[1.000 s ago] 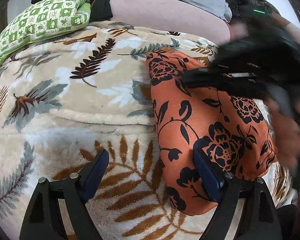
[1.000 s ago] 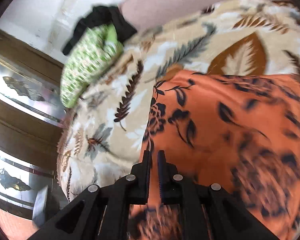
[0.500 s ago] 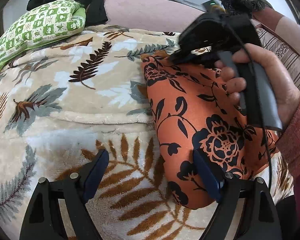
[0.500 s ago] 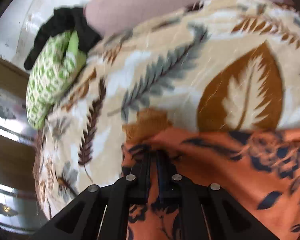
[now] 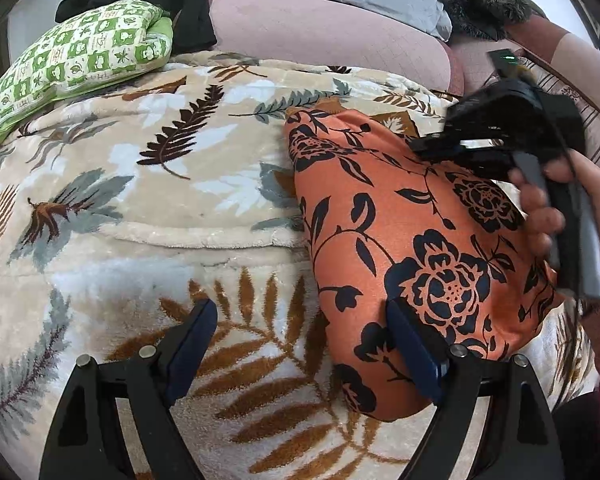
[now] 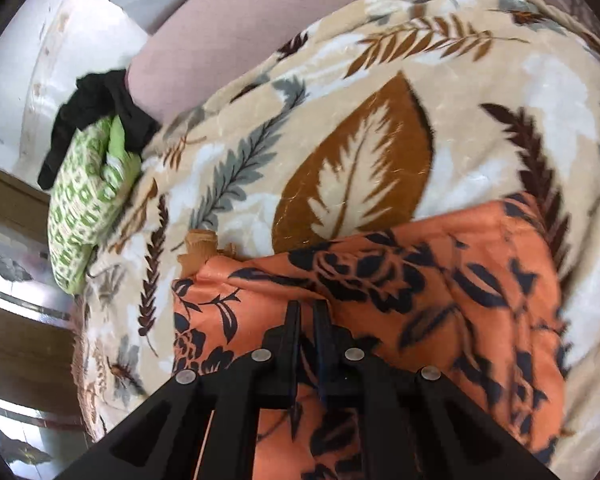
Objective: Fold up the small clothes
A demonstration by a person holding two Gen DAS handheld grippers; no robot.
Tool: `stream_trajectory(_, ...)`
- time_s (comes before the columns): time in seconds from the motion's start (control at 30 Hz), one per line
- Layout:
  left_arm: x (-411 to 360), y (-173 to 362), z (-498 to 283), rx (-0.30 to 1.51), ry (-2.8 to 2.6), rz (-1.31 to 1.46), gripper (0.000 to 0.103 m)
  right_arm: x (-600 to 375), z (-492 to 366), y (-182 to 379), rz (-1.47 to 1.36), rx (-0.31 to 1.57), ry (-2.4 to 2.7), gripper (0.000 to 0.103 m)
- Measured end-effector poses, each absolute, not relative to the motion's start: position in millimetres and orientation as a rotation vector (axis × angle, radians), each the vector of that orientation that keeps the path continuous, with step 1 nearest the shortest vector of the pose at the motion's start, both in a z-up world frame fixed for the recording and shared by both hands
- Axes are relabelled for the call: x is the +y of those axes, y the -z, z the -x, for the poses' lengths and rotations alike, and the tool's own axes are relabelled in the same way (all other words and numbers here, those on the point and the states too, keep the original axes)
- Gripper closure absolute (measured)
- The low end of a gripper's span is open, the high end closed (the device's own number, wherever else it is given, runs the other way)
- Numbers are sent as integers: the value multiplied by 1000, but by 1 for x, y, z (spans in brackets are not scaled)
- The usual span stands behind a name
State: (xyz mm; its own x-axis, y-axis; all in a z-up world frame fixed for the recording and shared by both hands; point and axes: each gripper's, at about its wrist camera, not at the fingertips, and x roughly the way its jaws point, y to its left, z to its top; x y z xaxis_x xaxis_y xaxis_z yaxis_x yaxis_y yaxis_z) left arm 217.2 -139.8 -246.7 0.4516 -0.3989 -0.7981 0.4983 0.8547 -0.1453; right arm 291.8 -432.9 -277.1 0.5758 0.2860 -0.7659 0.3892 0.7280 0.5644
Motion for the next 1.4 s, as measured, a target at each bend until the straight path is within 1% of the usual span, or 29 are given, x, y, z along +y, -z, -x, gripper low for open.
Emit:
stream_trajectory(0.23,-140,248,-217,955,538,-109,13,-420,-229,254,-754,932,-8,94)
stream_trajectory(0.4,-140,247,-215,942,535,-117,13,-410,-185,255,-722,950,-11,94)
stream_trajectory(0.47,-140,248,-214,940,533,-117,12,-408,-185,269,-711,988,10,94)
stream_trajectory(0.53,-141,248,-214,940,527,-116,12,-408,-183,276,-716,977,2,94)
stream_trajectory(0.67,-141,246,-214,947,515,-114,12,-413,-178,270,-738,952,-8,94)
stream_trajectory(0.83,-143,239,-213,945,498,-114,12,-432,-153,257,-789,865,-26,94)
stream_trajectory(0.97,-149,236,-214,929,492,-109,12,-439,-138,256,-816,873,-18,94)
stream_trajectory(1.03,-156,243,-216,940,480,-140,12,-439,-134,265,-811,901,-12,94)
stream_trajectory(1.13,-159,247,-220,954,483,-116,12,-440,-137,276,-837,915,-48,94)
stream_trajectory(1.27,-158,245,-223,963,488,-96,12,-445,-134,272,-830,907,-75,94)
stream_trajectory(1.4,-154,235,-224,925,499,-54,12,-448,-126,261,-818,870,-96,94)
